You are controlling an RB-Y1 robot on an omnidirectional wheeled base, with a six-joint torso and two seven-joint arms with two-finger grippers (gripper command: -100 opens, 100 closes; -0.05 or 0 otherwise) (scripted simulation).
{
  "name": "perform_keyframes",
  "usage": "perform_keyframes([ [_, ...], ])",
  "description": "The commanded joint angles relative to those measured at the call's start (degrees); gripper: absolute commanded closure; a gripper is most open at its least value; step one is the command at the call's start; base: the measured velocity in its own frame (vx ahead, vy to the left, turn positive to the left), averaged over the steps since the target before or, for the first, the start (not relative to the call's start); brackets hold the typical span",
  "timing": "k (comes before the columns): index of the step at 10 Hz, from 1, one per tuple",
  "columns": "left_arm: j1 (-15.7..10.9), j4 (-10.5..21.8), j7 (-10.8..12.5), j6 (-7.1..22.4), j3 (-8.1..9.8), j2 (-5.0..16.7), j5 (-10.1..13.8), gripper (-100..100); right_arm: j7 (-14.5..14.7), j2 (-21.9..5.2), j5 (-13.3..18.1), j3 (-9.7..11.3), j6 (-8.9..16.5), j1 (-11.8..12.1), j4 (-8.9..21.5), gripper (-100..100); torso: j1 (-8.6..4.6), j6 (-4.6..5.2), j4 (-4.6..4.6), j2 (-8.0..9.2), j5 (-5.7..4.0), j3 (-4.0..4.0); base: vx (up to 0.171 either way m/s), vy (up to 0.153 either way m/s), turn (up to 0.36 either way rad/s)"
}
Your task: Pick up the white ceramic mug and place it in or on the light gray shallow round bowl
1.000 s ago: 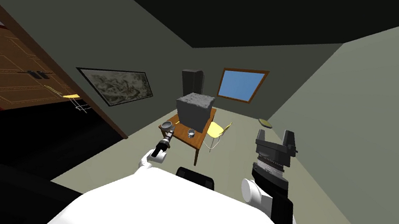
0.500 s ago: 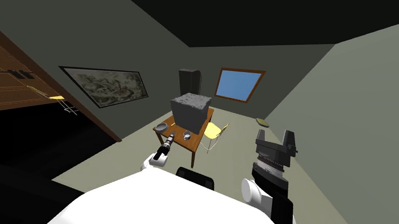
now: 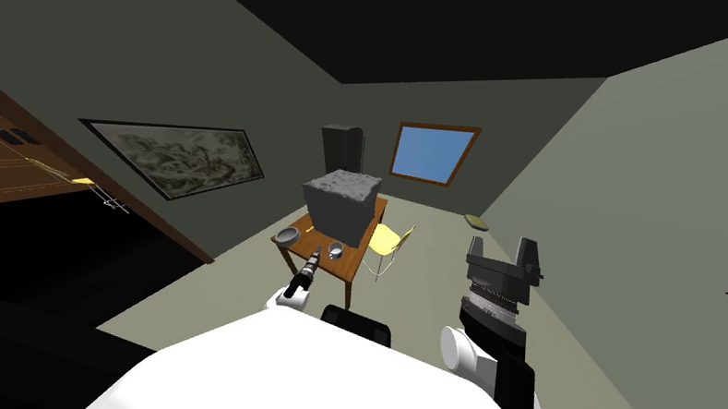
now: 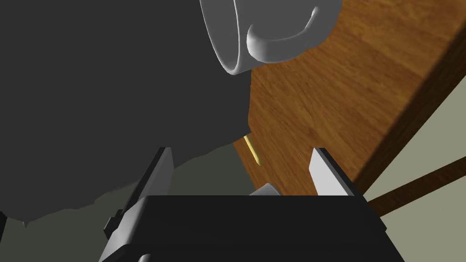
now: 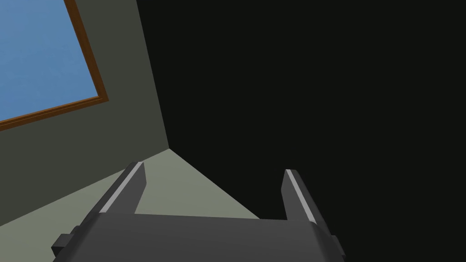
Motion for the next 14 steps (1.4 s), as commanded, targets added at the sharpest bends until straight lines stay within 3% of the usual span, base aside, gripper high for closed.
perform_keyframes([
  [1,0.0,1.1,0.3,0.4,0.1,-2.1,0.1,-100,0.0,0.0,0.0,0.0,0.0,0.0,0.0,0,0.0,0.0,0.0,0.0,0.0,0.0,0.046,-0.024,-0.036],
  [4,-0.1,2.8,0.6,0.7,0.17,-5.8,0.3,-100,0.0,0.0,0.0,0.0,0.0,0.0,0.0,0,-0.03,0.0,0.0,-0.03,-0.01,-0.01,0.047,-0.022,-0.021],
  [5,-0.2,2.7,0.6,0.7,0.19,-5.2,0.3,-100,0.0,0.0,0.0,0.0,0.0,0.0,0.0,0,-0.02,0.0,0.01,0.03,-0.01,0.02,0.011,-0.011,-0.001],
  [6,-0.2,2.8,0.6,0.5,0.19,-5.3,0.3,0,0.0,0.0,0.0,0.0,0.0,0.0,0.0,0,0.03,-0.01,0.03,0.1,-0.01,0.06,0.0,0.0,0.0],
  [7,-1.0,4.5,0.6,-0.5,0.47,-5.2,0.4,-100,0.0,0.0,0.0,0.0,0.0,0.0,0.0,0,0.07,-0.01,0.04,0.15,0.0,0.09,0.041,0.002,-0.005],
  [9,-2.2,7.1,0.4,-1.9,0.88,-5.1,0.5,-100,0.0,0.0,0.0,0.0,0.0,0.0,0.0,0,0.09,-0.01,0.02,0.09,0.01,0.05,0.013,0.0,0.003],
  [10,-1.8,6.3,0.5,-1.4,0.75,-5.1,0.5,-100,0.0,0.0,0.0,0.0,0.0,0.0,0.0,0,0.08,-0.01,0.03,0.16,0.0,0.09,0.0,0.0,0.0],
  [11,-1.9,6.4,0.5,-1.5,0.77,-5.1,0.5,100,0.0,0.0,0.0,0.0,0.0,0.0,0.0,0,0.08,-0.01,0.04,0.18,0.0,0.1,0.0,0.0,0.0],
  [14,-1.9,6.4,0.5,-1.5,0.77,-5.1,0.5,100,0.0,0.0,0.0,0.0,0.0,0.0,0.0,0,0.09,-0.01,0.04,0.2,0.01,0.11,0.0,0.0,0.0],
])
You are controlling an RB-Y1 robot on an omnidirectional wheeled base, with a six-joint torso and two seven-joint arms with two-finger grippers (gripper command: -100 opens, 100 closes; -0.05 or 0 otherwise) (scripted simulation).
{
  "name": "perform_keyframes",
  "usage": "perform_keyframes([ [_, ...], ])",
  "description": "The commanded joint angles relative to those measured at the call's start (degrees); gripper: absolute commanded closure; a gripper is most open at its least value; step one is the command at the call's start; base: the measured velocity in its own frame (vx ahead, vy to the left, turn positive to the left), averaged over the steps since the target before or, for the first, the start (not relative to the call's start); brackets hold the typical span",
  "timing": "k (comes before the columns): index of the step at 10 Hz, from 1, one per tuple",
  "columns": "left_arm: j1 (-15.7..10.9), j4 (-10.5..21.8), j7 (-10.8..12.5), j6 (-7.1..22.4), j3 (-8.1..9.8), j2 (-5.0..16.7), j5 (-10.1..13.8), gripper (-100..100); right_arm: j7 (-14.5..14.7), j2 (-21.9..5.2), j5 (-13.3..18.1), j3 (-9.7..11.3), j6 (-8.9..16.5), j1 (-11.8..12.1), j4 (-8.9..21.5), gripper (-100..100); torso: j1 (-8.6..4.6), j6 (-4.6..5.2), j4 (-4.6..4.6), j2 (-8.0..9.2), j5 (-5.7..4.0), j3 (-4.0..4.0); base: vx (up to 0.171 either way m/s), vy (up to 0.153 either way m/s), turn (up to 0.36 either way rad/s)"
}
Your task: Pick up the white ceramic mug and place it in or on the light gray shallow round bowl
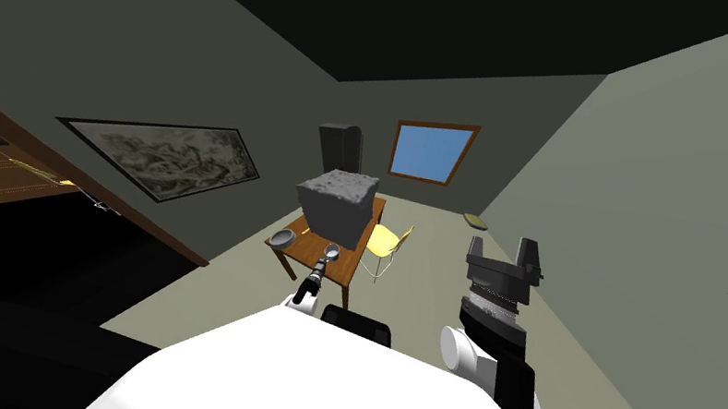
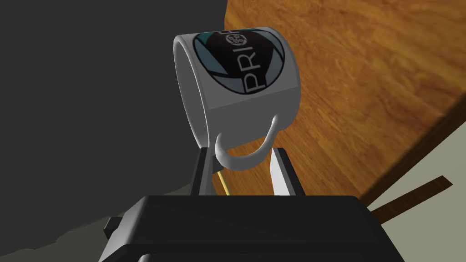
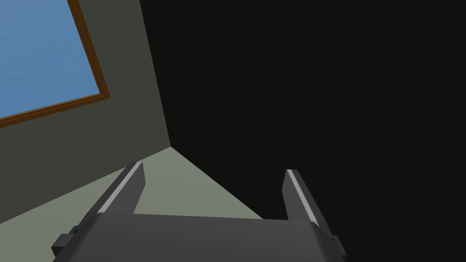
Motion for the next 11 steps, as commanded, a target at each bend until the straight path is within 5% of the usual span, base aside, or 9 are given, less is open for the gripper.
perform_keyframes([
  [1,0.0,0.0,0.0,0.0,0.0,0.0,0.0,100,0.0,0.0,0.0,0.0,0.0,0.0,0.0,0,0.0,0.0,0.0,0.0,0.0,0.0,0.0,0.0,0.0],
  [2,0.0,0.0,0.0,0.0,0.0,0.0,0.0,0,0.0,0.0,0.0,0.0,0.0,0.0,0.0,0,0.0,0.0,0.0,0.0,0.0,0.0,0.0,0.0,0.0],
  [3,0.9,-1.9,0.1,1.1,-0.3,-0.1,-0.1,100,0.0,0.0,0.0,0.0,0.0,0.0,0.0,0,0.0,0.0,0.0,0.0,0.0,0.0,-0.001,0.004,-0.011],
  [5,1.0,-2.1,0.0,1.2,-0.31,-0.2,-0.1,100,0.0,0.0,0.0,0.0,0.0,0.0,0.0,0,0.0,0.0,0.01,0.03,-0.01,0.02,-0.003,0.003,-0.004],
  [6,1.0,-2.2,0.0,1.3,-0.33,-0.2,-0.1,0,0.0,0.0,0.0,0.0,0.0,0.0,0.0,0,0.0,0.0,0.01,0.02,-0.01,0.02,0.0,0.0,0.0],
  [7,1.1,-2.8,0.3,1.0,-0.11,1.6,0.0,100,0.0,0.0,0.0,0.0,0.0,0.0,0.0,0,-0.01,0.0,0.01,0.02,-0.01,0.01,-0.051,0.003,0.008],
  [11,2.0,-4.4,1.8,0.2,0.73,6.1,0.8,100,0.0,0.0,0.0,0.0,0.0,0.0,0.0,0,0.14,-0.07,0.11,0.55,-0.06,0.32,-0.11,0.03,0.003],
])
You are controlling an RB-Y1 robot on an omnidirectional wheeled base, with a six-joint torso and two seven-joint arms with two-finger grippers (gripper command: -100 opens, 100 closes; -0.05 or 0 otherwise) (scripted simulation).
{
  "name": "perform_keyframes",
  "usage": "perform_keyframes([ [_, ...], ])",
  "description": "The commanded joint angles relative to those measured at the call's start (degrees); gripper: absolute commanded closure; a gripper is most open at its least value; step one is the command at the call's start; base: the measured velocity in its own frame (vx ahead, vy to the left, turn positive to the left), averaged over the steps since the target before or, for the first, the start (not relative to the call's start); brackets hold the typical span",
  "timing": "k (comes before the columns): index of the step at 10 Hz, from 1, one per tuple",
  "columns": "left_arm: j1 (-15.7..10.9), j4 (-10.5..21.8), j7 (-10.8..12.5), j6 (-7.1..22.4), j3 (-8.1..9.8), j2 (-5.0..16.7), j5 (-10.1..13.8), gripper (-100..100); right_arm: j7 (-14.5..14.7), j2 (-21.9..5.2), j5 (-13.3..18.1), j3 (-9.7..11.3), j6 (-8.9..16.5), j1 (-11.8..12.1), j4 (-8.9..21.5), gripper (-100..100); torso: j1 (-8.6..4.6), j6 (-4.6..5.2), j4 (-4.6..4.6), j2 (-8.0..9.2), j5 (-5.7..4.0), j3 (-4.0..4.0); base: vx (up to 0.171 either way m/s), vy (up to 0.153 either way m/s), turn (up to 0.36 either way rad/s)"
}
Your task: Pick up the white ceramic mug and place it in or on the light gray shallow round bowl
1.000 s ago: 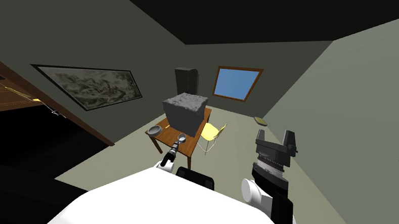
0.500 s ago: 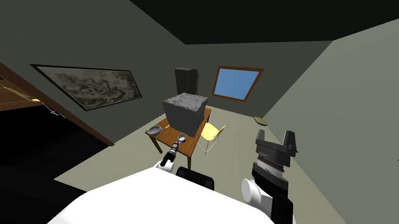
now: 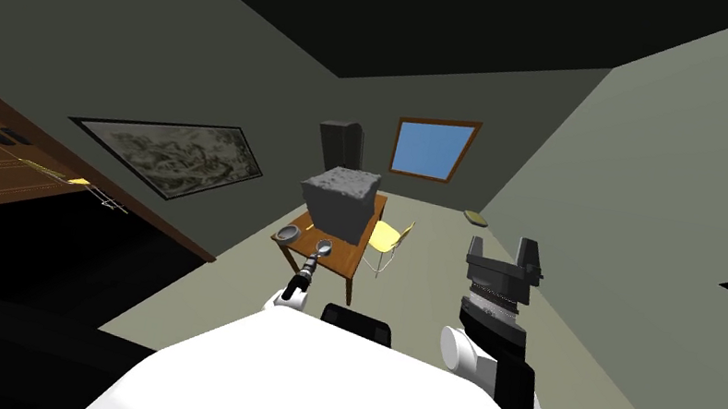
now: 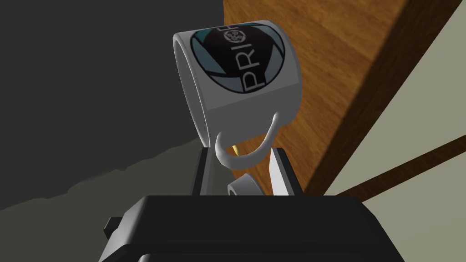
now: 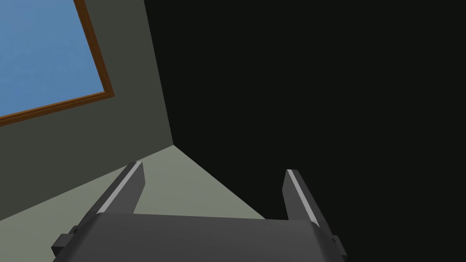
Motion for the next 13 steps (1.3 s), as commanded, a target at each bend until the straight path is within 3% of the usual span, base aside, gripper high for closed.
perform_keyframes([
  [1,0.6,-0.6,1.1,-0.5,0.26,1.8,0.4,100,0.0,0.0,0.0,0.0,0.0,0.0,0.0,0,0.0,0.0,0.0,0.0,0.0,0.0,-0.094,0.05,-0.01],
  [3,2.3,-2.5,3.2,-1.0,1.38,4.7,1.4,100,0.0,0.0,0.0,0.0,0.0,0.0,0.0,0,0.13,-0.03,0.03,0.05,0.0,0.03,-0.161,0.085,-0.021],
  [5,2.3,-2.5,3.2,-1.0,1.38,4.7,1.4,100,0.0,0.0,0.0,0.0,0.0,0.0,0.0,0,0.16,-0.03,0.08,0.2,0.05,0.14,-0.099,0.045,0.005],
  [9,5.3,-6.1,6.6,-1.0,3.64,9.2,2.7,100,0.0,0.0,0.0,0.0,0.0,0.0,0.0,0,0.26,-0.05,0.12,0.26,0.05,0.19,-0.144,0.089,-0.011],
  [11,4.9,-6.9,5.8,0.7,4.13,11.3,1.9,100,0.0,0.0,0.0,0.0,0.0,0.0,0.0,0,0.48,-0.02,0.12,0.01,0.06,0.08,-0.015,0.164,0.04],
  [13,3.6,-7.0,4.0,3.0,4.08,13.0,0.5,100,0.0,0.0,0.0,0.0,0.0,0.0,0.0,0,0.56,0.11,0.0,-0.78,0.06,-0.36,0.148,0.172,0.021],
])
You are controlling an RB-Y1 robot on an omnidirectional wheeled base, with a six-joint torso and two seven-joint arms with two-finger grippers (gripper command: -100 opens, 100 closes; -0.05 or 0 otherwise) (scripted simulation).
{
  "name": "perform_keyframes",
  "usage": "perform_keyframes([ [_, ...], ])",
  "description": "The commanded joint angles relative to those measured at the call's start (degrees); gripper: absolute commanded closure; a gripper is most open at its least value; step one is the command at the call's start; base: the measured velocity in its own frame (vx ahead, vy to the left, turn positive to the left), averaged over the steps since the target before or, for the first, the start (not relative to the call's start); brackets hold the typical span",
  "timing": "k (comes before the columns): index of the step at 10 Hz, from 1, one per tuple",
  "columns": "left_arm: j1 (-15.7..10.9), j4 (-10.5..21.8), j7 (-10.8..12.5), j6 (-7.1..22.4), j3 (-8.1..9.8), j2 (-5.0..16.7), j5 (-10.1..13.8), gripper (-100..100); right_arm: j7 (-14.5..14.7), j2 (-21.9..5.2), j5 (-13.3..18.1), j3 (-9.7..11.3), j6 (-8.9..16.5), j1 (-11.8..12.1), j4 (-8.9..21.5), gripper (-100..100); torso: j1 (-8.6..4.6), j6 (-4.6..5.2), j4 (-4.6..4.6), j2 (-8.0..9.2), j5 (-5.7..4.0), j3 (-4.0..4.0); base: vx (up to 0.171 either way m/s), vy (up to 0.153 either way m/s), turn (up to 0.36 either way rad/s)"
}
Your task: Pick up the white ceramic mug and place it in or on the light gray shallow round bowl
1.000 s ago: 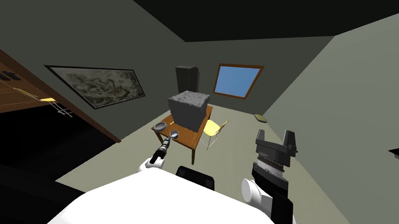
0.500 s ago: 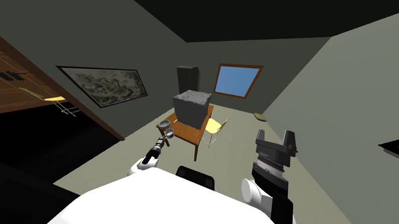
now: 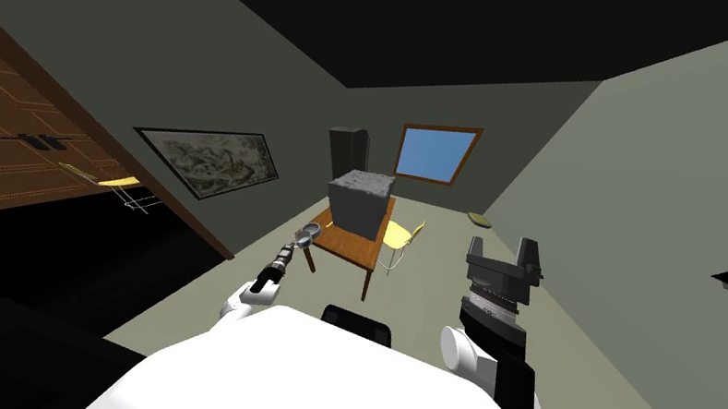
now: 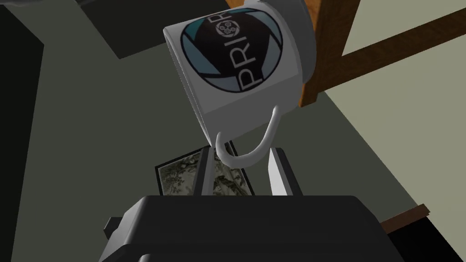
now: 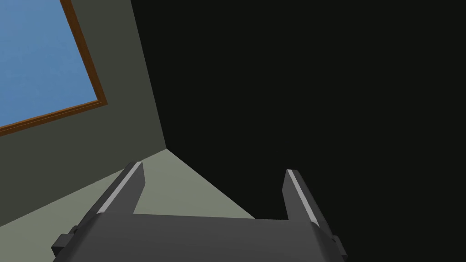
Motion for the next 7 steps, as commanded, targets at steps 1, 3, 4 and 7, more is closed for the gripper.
perform_keyframes([
  [1,-1.9,1.1,-2.0,1.7,-0.15,1.7,-1.3,100,0.0,0.0,0.0,0.0,0.0,0.0,0.0,0,0.0,0.0,0.0,0.0,0.0,0.0,0.21,0.139,0.024],
  [3,-3.2,1.1,-4.0,3.8,-0.35,3.2,-2.7,100,0.0,0.0,0.0,0.0,0.0,0.0,0.0,0,-0.22,0.04,-0.07,-0.18,-0.03,-0.13,0.185,0.094,0.015],
  [4,-3.6,1.2,-4.6,4.5,-0.42,3.6,-3.1,100,0.0,0.0,0.0,0.0,0.0,0.0,0.0,0,-0.32,0.07,-0.07,-0.25,-0.07,-0.16,0.174,0.093,0.009],
  [7,-4.5,1.1,-6.0,5.9,-0.61,4.1,-4.1,100,0.0,0.0,0.0,0.0,0.0,0.0,0.0,0,-0.36,0.07,-0.07,-0.19,-0.09,-0.14,0.151,0.08,0.008],
])
